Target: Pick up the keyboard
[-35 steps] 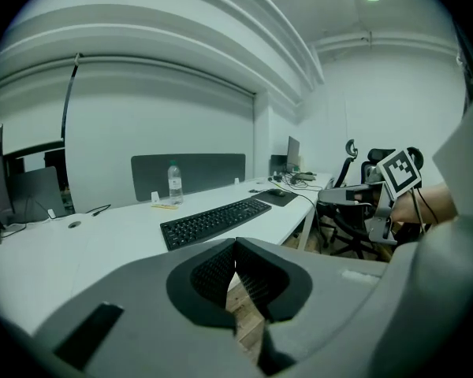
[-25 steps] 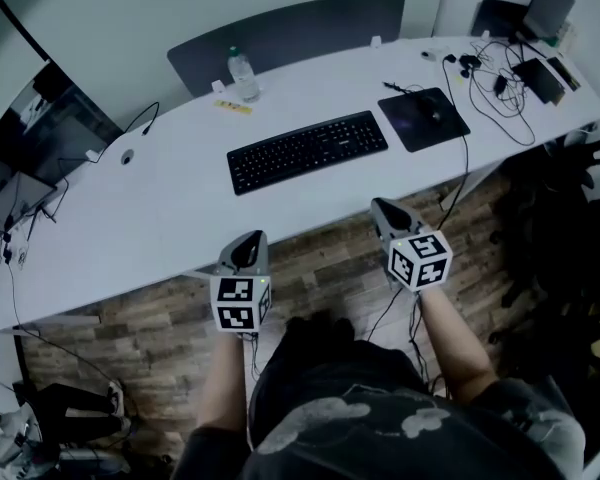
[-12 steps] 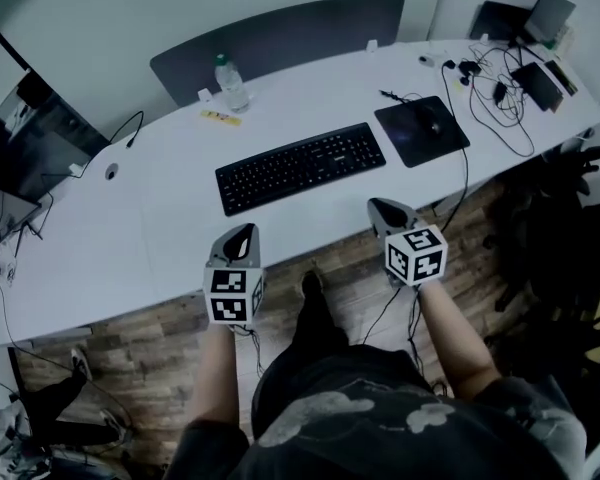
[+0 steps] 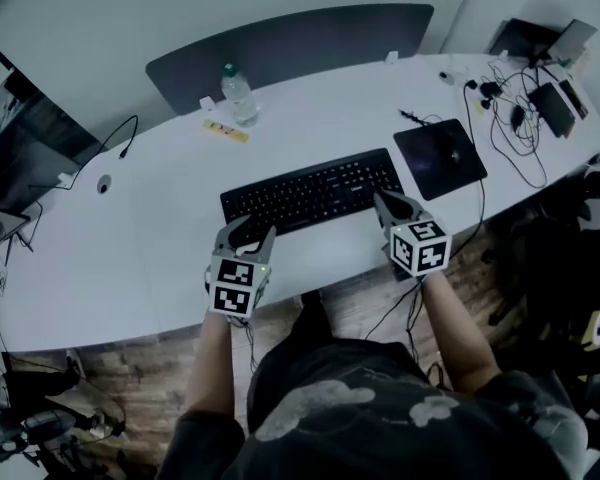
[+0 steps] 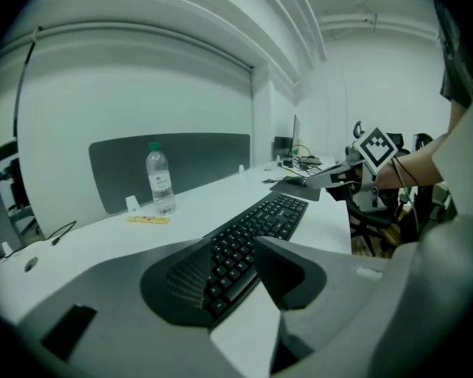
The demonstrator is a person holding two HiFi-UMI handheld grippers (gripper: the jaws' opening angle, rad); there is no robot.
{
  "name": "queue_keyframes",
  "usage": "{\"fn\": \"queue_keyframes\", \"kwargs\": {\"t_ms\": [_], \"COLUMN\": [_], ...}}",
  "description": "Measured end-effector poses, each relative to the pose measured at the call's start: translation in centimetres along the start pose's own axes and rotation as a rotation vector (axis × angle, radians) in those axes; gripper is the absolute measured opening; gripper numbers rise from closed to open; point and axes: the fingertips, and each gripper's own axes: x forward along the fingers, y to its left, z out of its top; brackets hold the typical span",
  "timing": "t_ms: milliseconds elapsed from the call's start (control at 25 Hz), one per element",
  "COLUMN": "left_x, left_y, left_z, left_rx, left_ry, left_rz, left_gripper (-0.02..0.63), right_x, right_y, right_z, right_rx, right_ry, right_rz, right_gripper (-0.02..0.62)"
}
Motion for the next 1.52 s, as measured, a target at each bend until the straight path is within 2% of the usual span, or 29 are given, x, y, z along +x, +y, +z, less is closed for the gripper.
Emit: {"fn": "queue_keyframes", "kwargs": {"t_ms": [120,240,360,480,640,760,1040,1240,1400,1520], "left_x": [1.8,3.4,5.2,6.7,8.4,9.5,11.1,12.9,12.5,12.4], "left_y": [0.2,0.5,1.1,1.2,1.9,2.2,1.7,1.0,-0.5,-0.3], "left_z": [-0.4,-1.5,-2.8,-4.5,-5.7,-6.1,-7.2,-6.1,-8.2,-9.2], "left_rx": [0.062,0.197,0.337,0.378,0.397,0.393,0.443,0.481,0.445,0.465], "left_ry": [0.045,0.126,0.239,0.368,0.470,0.508,0.602,0.612,0.784,0.918], "left_rz": [-0.094,-0.165,-0.216,-0.295,-0.358,-0.398,-0.507,-0.558,-0.655,-0.643], "left_gripper": [0.284,0.421,0.509,0.551,0.558,0.558,0.568,0.583,0.586,0.588], "right_x": [2.1,3.8,5.1,5.9,7.0,7.7,9.3,10.3,11.0,11.4], "right_y": [-0.3,-0.2,-0.2,-0.4,-1.2,-1.6,-1.9,-1.8,-1.5,-1.1], "right_z": [1.0,1.9,2.6,2.9,3.2,3.3,3.5,3.7,3.7,3.9], "right_rx": [-0.007,-0.007,-0.015,-0.014,0.002,0.004,-0.001,-0.017,-0.031,-0.048], "right_ry": [0.014,0.022,0.029,0.035,0.043,0.049,0.068,0.079,0.090,0.094], "right_rz": [0.000,0.004,0.008,0.002,-0.015,-0.020,-0.024,-0.011,0.000,0.017], "right_gripper": [0.002,0.002,0.002,0.002,0.002,0.002,0.002,0.002,0.002,0.002]}}
